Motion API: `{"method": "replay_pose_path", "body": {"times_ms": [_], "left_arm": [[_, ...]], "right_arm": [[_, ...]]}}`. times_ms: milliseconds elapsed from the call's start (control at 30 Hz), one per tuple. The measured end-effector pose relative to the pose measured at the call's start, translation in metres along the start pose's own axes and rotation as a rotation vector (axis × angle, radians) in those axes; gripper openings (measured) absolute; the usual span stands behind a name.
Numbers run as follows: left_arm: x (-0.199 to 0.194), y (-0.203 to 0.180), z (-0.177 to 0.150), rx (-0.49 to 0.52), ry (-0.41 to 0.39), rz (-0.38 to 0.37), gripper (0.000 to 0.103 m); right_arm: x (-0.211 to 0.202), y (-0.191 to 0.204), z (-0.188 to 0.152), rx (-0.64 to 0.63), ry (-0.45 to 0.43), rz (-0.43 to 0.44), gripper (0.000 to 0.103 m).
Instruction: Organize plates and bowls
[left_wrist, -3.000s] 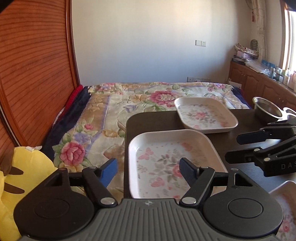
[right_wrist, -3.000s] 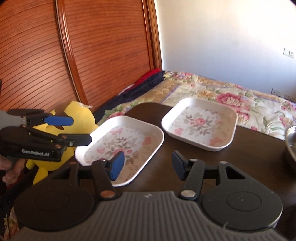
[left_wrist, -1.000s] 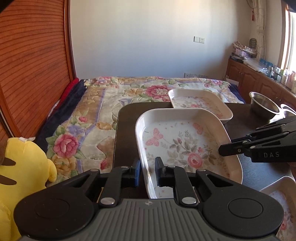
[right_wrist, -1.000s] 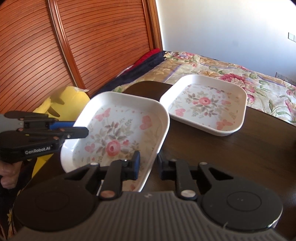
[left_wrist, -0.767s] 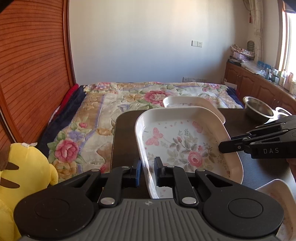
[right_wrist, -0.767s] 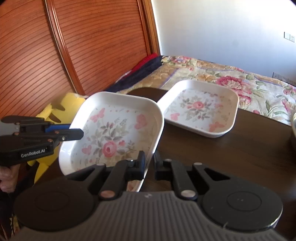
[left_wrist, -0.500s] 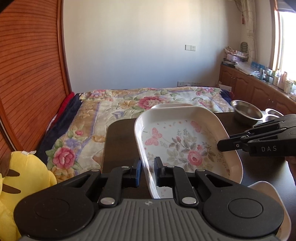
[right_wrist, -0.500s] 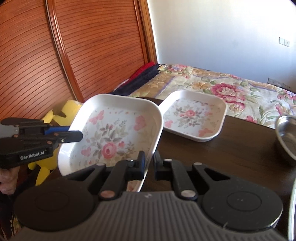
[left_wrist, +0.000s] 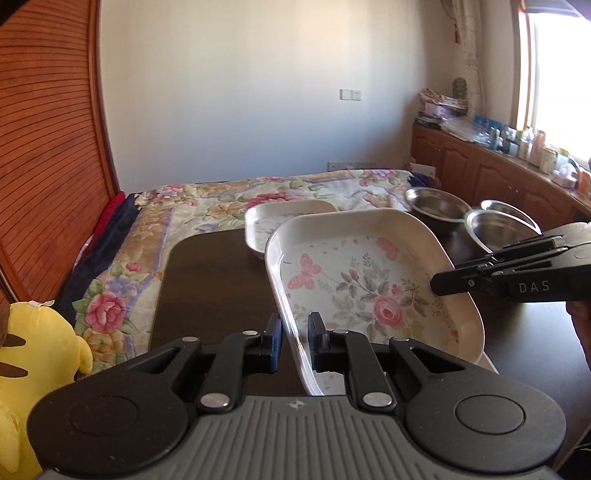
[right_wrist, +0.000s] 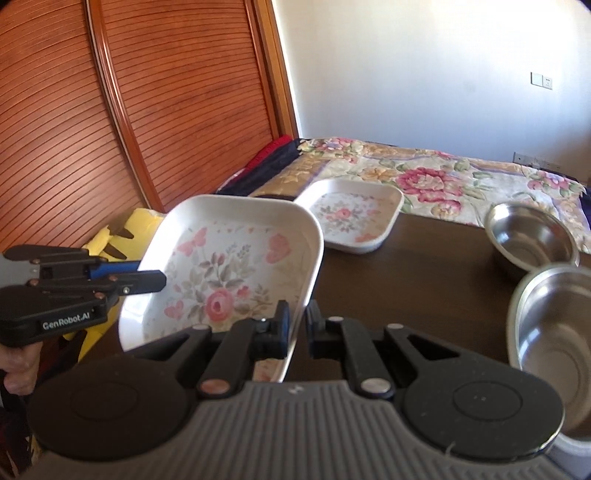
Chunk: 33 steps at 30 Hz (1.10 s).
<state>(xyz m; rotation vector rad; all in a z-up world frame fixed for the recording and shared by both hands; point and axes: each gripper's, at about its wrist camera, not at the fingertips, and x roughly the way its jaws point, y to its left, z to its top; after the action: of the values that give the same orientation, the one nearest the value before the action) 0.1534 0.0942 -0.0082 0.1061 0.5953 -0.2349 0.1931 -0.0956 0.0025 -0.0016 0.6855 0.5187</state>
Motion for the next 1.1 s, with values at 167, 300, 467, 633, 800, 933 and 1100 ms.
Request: {"method": "replay_pose_path", "body": {"times_ms": [167, 300, 467, 633, 800, 933, 1100], "left_arm": [[-0.012, -0.015, -0.004, 0.016, -0.004, -0.01, 0.016], [-0.022, -0.027, -0.007, 0.025, -0.012, -0.019, 0.016], [-0.031, -0.04, -0.011, 0.028, -0.018, -0.033, 0.016], [-0.038, -0.048, -0.014, 0.025, -0.027, -0.047, 0.016], [-0.039, -0.049, -0.025, 0.01, -0.017, -0.048, 0.016], [-0.036, -0.047, -0.034, -0.003, -0.001, -0.055, 0.016], [-0.029, -0.043, -0.043, -0.019, 0.019, -0.062, 0.016]], "right_arm": [[-0.018, -0.005, -0.014, 0.017, -0.014, -0.013, 0.011], [-0.031, -0.007, -0.023, 0.028, -0.023, -0.018, 0.011], [-0.045, -0.01, -0.034, 0.032, -0.034, -0.026, 0.011], [-0.059, -0.013, -0.041, 0.039, -0.048, -0.03, 0.011], [-0.068, -0.01, -0.051, 0.021, -0.066, -0.042, 0.011], [-0.067, -0.009, -0.056, 0.005, -0.066, -0.044, 0.011], [-0.064, -0.009, -0.062, 0.011, -0.058, -0.041, 0.011]]}}
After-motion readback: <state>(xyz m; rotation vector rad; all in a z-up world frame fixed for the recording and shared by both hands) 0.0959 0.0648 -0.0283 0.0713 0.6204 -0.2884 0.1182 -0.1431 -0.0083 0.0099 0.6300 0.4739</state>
